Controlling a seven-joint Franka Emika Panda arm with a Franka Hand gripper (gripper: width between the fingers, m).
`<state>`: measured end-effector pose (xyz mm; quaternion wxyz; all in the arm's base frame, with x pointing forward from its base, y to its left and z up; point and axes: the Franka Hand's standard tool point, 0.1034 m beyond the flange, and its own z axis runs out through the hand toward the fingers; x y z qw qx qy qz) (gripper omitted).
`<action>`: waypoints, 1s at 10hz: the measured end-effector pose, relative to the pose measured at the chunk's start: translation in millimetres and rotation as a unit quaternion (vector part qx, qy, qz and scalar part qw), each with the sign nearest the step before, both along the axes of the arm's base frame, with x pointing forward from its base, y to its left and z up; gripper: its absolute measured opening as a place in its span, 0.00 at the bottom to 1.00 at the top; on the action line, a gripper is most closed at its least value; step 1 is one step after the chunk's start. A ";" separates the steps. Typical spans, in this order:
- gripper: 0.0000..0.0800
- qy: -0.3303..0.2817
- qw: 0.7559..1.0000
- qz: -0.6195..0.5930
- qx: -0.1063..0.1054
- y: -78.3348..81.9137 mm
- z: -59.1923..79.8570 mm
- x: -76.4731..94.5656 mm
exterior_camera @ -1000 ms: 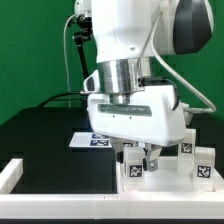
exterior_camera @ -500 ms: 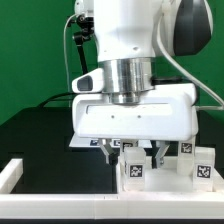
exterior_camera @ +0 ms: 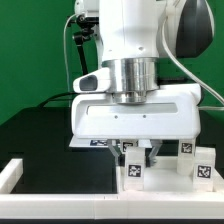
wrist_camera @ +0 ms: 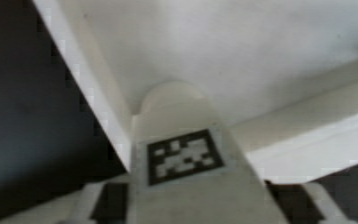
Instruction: Assemble square table
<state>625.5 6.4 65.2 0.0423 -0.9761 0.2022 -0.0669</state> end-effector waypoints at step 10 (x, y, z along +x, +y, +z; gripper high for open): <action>0.42 0.049 0.957 -0.286 -0.023 -27.0 0.4 -22.9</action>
Offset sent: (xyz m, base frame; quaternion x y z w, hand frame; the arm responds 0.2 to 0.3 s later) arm 0.0047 -0.0149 0.0047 -0.0570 0.0105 0.3413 0.9382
